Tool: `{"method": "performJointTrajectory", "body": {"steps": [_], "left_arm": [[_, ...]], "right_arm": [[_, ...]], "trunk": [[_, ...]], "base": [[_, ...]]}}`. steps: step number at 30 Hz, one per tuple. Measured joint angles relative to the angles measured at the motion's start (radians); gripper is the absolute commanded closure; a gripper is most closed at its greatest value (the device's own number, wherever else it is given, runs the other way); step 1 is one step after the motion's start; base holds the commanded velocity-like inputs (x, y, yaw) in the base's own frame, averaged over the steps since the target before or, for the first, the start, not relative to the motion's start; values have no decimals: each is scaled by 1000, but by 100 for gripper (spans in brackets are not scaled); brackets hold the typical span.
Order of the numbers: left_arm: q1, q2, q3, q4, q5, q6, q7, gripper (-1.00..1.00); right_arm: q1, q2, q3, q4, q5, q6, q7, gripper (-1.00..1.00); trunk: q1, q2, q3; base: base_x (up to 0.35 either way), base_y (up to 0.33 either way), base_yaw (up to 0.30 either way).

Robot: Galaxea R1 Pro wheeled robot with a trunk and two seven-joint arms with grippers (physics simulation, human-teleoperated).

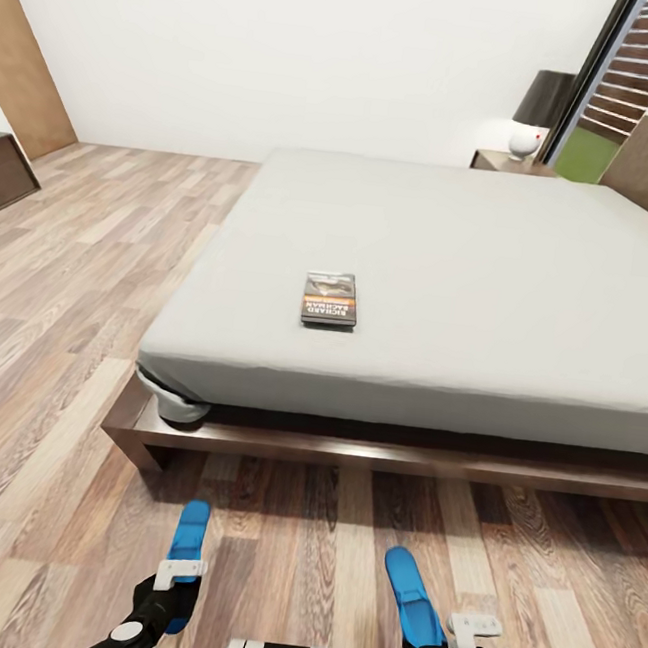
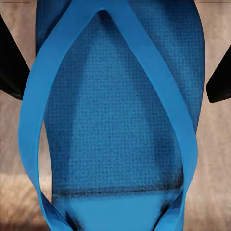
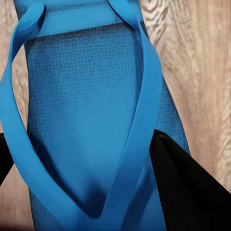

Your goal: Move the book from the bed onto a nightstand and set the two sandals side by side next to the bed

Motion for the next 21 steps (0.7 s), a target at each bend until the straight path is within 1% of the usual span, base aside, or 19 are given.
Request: {"method": "performJointTrajectory", "body": {"steps": [7,21], "left_arm": [[-2,10,-1,0,-1,1,-1,100],[-23,12,-9,-1,-3,0,-1,100]], "right_arm": [[0,0,0,-3,-2,-2,1,100],[0,0,0,-36,-3,-1,1,100]], "trunk": [[3,-2,-27],[9,-5,-81]], "base": [[0,0,0],[0,0,0]]}}
